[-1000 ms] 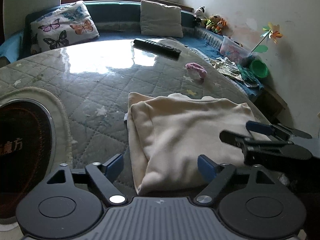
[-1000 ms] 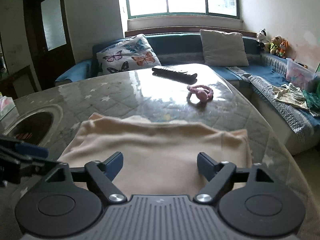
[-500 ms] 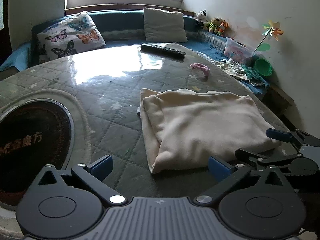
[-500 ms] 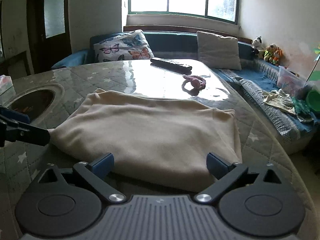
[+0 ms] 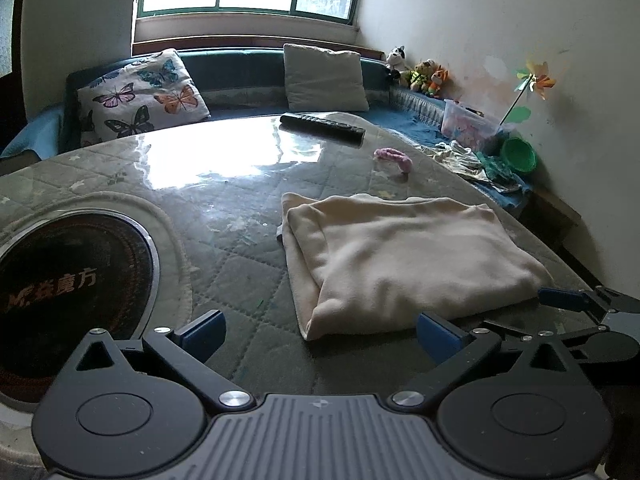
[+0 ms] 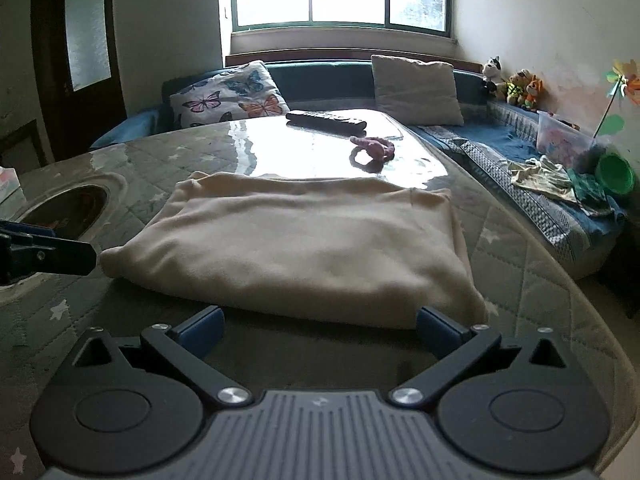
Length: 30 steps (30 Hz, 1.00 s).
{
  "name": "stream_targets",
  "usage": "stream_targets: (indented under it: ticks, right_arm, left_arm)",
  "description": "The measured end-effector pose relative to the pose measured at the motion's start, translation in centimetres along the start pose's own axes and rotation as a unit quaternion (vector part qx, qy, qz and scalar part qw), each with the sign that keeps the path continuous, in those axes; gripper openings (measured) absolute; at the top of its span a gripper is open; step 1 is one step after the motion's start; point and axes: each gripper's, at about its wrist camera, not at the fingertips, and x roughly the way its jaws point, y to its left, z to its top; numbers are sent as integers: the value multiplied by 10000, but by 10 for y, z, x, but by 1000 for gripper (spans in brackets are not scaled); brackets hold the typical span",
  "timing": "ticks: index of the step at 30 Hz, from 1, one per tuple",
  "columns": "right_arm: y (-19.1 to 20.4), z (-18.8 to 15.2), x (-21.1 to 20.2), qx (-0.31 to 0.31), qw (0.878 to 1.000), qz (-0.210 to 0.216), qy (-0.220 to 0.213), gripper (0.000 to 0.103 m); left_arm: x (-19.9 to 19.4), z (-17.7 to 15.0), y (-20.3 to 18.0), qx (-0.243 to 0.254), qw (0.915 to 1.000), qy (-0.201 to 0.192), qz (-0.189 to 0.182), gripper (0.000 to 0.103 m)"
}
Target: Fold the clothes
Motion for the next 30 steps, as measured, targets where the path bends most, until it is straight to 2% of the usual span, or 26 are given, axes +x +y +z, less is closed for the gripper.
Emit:
stream_targets:
  ticks: [15,23,30]
  right_arm:
    - [15,-14,-14,31,9998,-184,79,103]
    - [18,-24,-11,152,9992,-221,306,103]
    - [23,-28,-11,158,9986,-385,312,103]
  left_arm:
    - [-14,-20,-10,407,9990,175,60,103]
    - [-11,-31,-7,395,9986,356,30,103]
    - [-5,-37,-6,333,9980,545,-4,103]
